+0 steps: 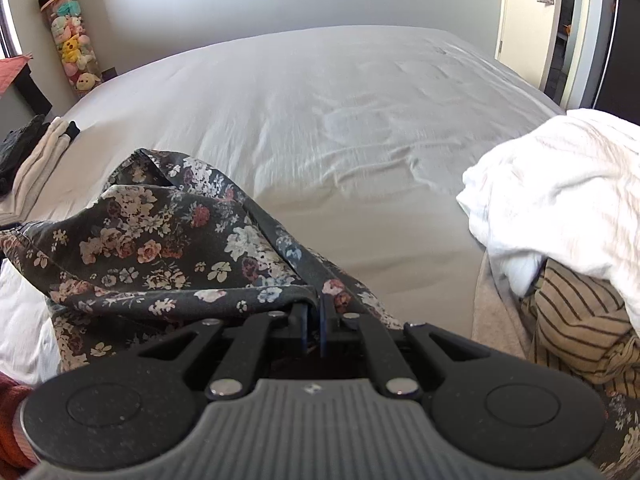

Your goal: Fold clothes

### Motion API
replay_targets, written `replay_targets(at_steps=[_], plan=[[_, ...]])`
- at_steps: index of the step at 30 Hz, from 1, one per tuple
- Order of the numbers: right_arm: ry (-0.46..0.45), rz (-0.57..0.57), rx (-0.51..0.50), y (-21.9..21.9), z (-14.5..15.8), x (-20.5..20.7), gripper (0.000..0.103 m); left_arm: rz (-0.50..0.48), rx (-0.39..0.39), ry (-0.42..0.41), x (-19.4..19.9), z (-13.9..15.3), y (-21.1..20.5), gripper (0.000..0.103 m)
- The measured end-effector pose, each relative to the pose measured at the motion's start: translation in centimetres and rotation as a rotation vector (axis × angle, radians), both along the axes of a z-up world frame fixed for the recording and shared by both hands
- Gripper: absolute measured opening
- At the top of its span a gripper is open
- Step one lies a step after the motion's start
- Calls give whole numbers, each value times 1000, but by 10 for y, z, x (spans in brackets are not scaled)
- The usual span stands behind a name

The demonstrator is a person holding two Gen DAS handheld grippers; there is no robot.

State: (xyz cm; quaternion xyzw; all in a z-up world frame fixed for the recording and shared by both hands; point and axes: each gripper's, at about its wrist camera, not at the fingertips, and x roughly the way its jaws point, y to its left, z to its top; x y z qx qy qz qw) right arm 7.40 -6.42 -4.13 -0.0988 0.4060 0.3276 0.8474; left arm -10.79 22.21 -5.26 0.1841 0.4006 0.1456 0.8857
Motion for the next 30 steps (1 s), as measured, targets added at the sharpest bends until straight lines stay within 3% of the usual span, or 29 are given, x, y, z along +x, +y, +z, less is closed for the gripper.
replay_targets(at_steps=[5, 12, 17, 23, 27, 30], plan=[[11, 74, 33, -1, 13, -8, 7, 27, -73, 28, -35, 24, 6, 9], [45, 44, 117, -26, 42, -16, 7, -78, -234, 120, -75, 52, -18, 7], [123, 78, 47, -32, 30, -21, 7, -121, -350, 231, -79, 35, -26, 9], [159, 67, 34, -42, 19, -23, 9, -125, -392, 250, -76, 19, -26, 25], [159, 70, 34, -49, 24, -27, 18, -141, -426, 226, -86, 29, -15, 54], [148, 84, 30, -53, 27, -29, 22, -135, -439, 206, -94, 41, -8, 56]])
